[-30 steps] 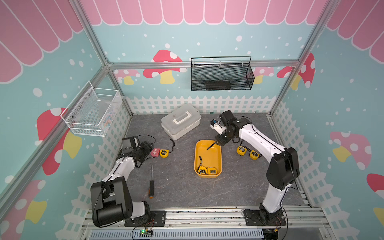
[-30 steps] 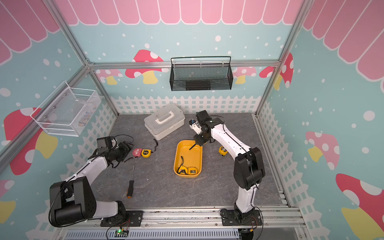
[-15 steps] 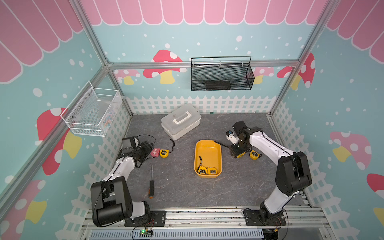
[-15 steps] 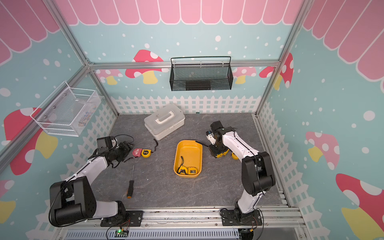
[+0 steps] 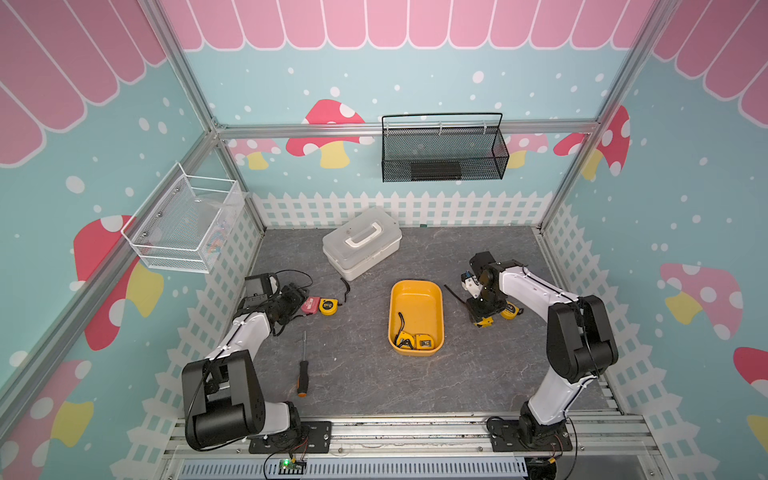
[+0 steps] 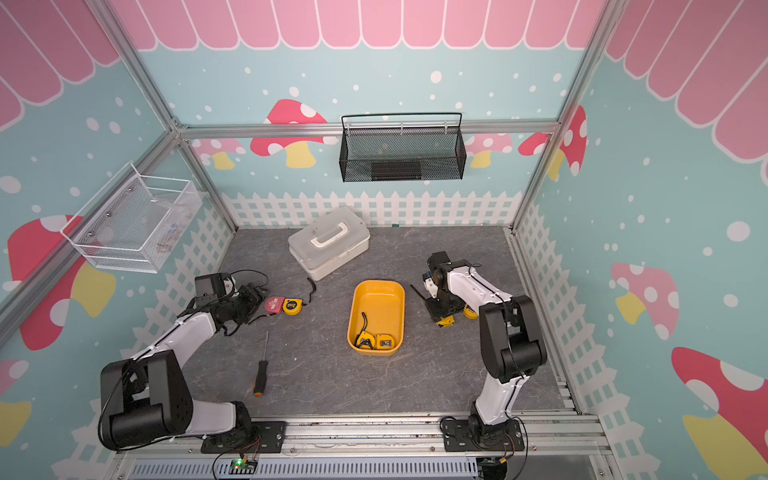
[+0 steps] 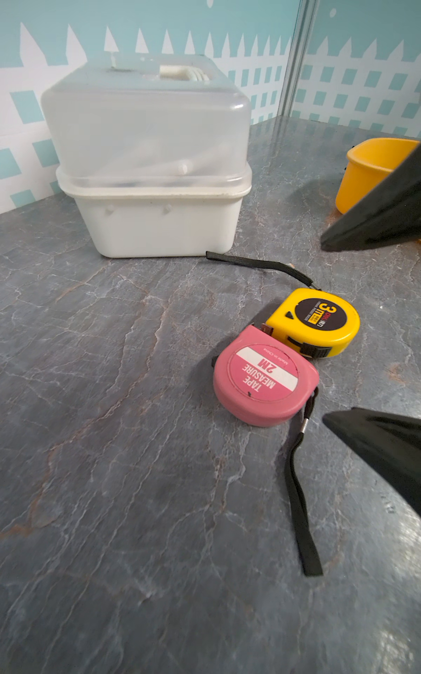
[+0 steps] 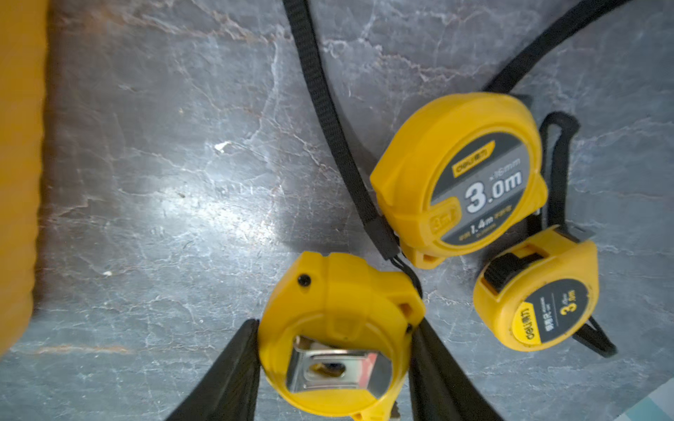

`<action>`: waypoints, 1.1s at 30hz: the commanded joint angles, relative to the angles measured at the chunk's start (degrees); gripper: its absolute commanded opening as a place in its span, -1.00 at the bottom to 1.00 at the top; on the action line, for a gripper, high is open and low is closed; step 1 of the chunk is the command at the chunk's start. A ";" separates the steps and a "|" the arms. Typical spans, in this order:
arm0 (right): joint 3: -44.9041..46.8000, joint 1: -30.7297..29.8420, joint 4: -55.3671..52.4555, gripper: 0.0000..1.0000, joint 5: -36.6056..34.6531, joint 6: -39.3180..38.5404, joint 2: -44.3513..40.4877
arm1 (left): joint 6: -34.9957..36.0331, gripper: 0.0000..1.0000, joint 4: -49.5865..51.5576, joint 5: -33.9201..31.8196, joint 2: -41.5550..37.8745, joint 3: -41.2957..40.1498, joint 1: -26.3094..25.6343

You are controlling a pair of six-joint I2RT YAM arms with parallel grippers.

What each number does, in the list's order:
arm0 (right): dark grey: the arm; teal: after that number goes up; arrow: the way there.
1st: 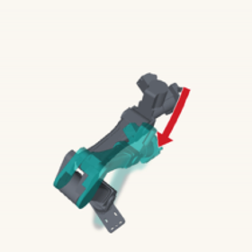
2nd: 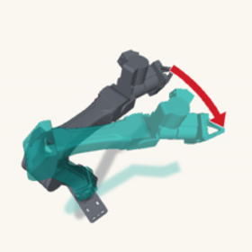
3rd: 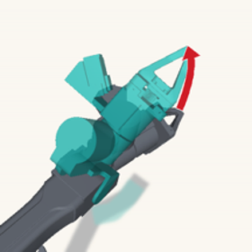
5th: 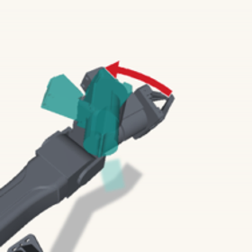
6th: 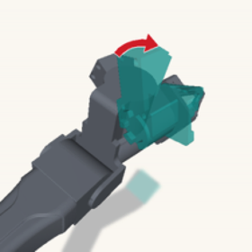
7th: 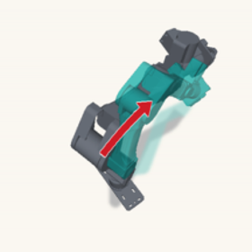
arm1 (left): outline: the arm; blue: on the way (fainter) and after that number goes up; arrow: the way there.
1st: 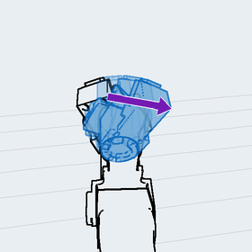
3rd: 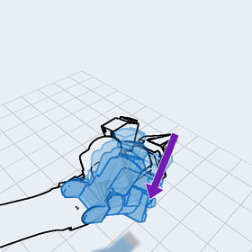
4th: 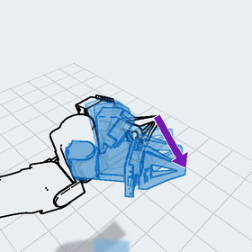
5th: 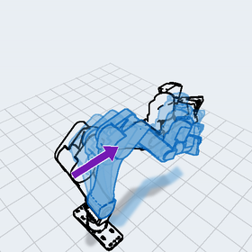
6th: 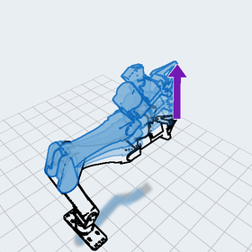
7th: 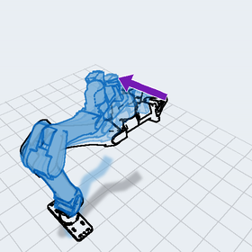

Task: Take the tape measure out of the storage box
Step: Place the tape measure at the center of the board.

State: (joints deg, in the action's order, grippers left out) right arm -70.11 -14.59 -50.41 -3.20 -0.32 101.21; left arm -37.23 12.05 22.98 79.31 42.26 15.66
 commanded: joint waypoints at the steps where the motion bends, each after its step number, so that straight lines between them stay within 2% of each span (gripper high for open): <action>1: 0.96 0.35 0.45 -0.14 -0.27 0.67 1.35 | 0.52 0.40 -0.68 0.83 0.00 0.94 -0.23; 9: 2.42 0.72 1.08 -0.13 -0.92 0.77 3.72 | 0.49 0.40 -0.20 1.61 0.02 0.00 -0.48; 15: 2.40 1.07 1.33 -0.08 -0.56 0.60 4.70 | 1.06 0.42 0.81 -0.82 -1.70 -1.09 -3.53; 17: 2.42 1.14 1.34 -0.01 -0.40 0.62 4.45 | 1.57 0.43 1.79 -1.48 -1.61 -0.47 -4.81; 20: 2.30 1.22 1.15 0.26 0.64 0.48 3.16 | 2.89 0.44 4.26 -3.19 -1.48 1.15 -7.38; 22: 1.74 1.21 0.78 0.43 1.11 0.39 1.80 | 3.80 0.45 5.91 -4.39 -1.50 2.52 -9.92; 24: 0.38 1.23 -0.20 0.50 0.86 0.25 0.81 | 4.95 0.46 7.56 -5.83 -1.38 4.03 -12.86; 29: -4.80 1.09 -3.11 0.66 1.78 -1.14 -1.49 | 9.99 0.51 15.26 -9.56 0.59 11.09 -20.99; 33: -8.13 1.05 -3.38 0.68 4.08 -1.50 -3.93 | 13.33 0.52 20.31 -12.28 2.21 16.33 -29.27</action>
State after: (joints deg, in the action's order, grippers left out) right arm -75.66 -13.58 -52.10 -1.32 -1.10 100.33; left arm -28.40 26.41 13.87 80.23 55.75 -9.91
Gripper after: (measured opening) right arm 0.840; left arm 0.759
